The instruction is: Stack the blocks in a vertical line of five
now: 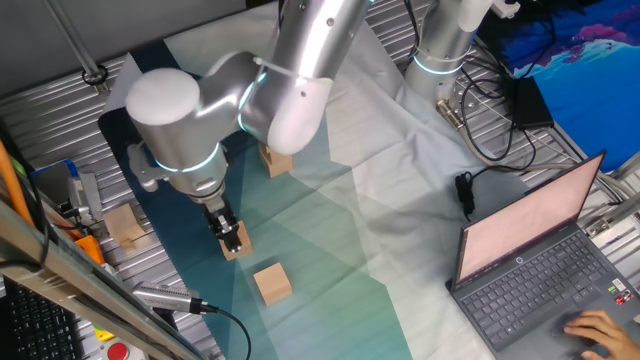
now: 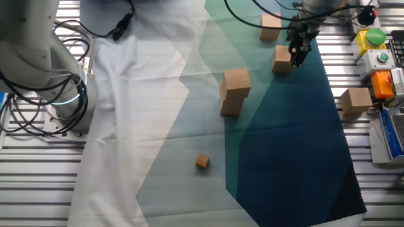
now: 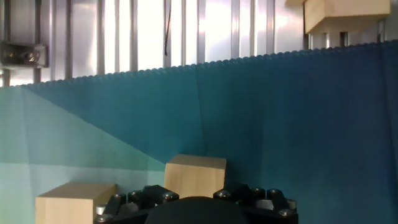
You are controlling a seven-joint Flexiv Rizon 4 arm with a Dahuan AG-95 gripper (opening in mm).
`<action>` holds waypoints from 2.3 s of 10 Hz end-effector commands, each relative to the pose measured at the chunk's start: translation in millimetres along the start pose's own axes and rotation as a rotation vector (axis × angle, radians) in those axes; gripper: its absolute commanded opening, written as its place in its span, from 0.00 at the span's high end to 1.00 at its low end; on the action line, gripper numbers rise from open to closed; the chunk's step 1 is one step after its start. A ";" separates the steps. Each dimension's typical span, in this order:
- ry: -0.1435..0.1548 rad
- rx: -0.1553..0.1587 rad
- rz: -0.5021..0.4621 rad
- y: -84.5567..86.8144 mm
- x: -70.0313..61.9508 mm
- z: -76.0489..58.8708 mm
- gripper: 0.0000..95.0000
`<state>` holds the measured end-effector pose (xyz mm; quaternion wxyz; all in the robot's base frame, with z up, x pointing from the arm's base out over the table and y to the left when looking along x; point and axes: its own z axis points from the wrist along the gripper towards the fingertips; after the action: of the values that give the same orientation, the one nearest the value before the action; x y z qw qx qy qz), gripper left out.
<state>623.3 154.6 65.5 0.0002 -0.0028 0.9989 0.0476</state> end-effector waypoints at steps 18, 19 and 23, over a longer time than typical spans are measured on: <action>0.009 0.029 -0.035 -10.8 12.1 -22.1 1.00; 0.022 0.029 -0.050 -17.4 17.0 -41.9 1.00; 0.066 0.044 -0.097 -36.8 36.9 -102.9 1.00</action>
<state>587.3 108.5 164.2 -0.0318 -0.0520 0.9978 0.0267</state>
